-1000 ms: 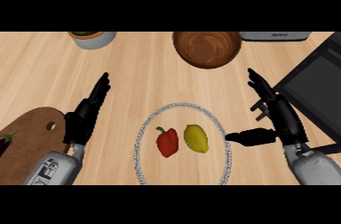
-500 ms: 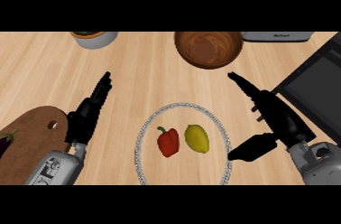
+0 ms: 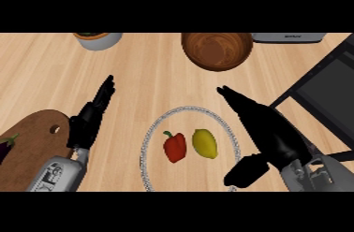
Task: Pick the lemon from the placemat and place it in the tiered shelf
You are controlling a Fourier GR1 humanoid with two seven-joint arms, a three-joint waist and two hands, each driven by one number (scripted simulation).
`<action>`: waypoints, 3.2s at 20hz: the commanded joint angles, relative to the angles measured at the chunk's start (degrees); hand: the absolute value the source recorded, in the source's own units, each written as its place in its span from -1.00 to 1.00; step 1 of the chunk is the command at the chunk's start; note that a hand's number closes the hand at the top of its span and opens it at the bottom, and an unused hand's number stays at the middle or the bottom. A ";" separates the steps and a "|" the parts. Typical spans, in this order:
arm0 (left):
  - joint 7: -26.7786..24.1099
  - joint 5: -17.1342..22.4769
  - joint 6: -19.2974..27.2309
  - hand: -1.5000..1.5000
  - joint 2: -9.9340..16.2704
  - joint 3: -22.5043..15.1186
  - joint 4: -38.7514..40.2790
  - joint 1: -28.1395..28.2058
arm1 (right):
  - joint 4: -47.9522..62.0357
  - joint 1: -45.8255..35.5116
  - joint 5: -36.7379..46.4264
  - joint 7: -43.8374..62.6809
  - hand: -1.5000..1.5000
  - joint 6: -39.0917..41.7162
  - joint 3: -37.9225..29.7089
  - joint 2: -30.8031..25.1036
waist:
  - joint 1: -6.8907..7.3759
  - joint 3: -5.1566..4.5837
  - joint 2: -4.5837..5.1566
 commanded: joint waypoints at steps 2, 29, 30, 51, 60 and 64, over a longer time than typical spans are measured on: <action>3.15 -0.94 -0.40 0.00 0.66 0.72 -9.59 5.79 | 0.01 1.54 3.61 0.63 -1.00 4.52 -2.64 2.81 | 0.34 0.06 0.00; 5.30 -7.24 -6.51 0.00 -5.31 8.08 -6.25 2.49 | 3.23 8.56 25.62 3.17 -1.00 13.01 -3.10 23.70 | 0.03 0.05 0.07; 3.34 -7.02 -7.31 0.00 -6.15 8.14 -2.75 0.83 | 8.01 9.24 27.53 -1.53 -1.00 10.47 -2.74 23.18 | -0.02 0.05 0.13; 4.50 -10.62 -11.32 0.00 -8.12 10.31 -8.10 5.34 | 18.97 13.76 39.13 -12.35 -1.00 11.06 -6.68 28.77 | 0.16 0.06 0.09; 2.76 -11.95 -11.83 0.00 -9.92 12.24 -6.51 4.67 | 24.61 12.99 40.04 -16.80 -1.00 9.35 -9.81 31.11 | 0.11 0.06 0.11; 4.36 -13.83 -10.63 0.00 -11.83 12.14 -2.28 -0.57 | 24.03 13.57 40.98 -17.31 -1.00 10.48 -9.92 31.14 | -0.07 0.06 0.13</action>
